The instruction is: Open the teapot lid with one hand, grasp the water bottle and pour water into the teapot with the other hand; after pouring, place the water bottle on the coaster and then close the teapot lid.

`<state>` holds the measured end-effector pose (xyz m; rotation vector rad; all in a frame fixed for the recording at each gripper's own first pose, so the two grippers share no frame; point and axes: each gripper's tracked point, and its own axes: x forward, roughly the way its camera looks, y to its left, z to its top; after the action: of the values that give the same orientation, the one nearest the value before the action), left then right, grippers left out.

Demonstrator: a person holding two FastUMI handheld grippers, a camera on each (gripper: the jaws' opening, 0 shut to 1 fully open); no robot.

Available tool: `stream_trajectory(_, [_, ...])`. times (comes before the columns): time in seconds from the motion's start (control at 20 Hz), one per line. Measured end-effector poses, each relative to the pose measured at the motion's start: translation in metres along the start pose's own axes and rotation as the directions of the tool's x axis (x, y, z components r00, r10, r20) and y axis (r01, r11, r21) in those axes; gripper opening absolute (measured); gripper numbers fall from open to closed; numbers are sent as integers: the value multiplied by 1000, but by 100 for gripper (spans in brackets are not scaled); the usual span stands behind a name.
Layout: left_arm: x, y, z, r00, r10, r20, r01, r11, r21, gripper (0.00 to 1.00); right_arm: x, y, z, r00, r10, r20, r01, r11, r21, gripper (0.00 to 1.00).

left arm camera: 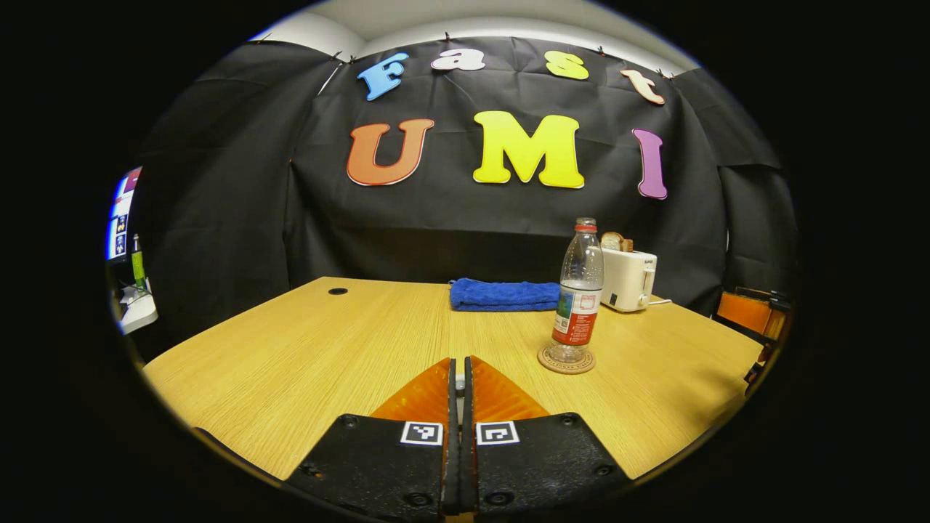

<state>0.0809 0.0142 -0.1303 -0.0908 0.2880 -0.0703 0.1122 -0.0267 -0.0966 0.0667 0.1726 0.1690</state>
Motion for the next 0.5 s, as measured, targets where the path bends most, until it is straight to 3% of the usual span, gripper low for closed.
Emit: stream_trajectory(0.5, [0, -1, -3, 1000, 3, -10, -3, 1000, 9, 3, 3, -12, -10, 1000, -14, -27, 15, 999, 51, 94])
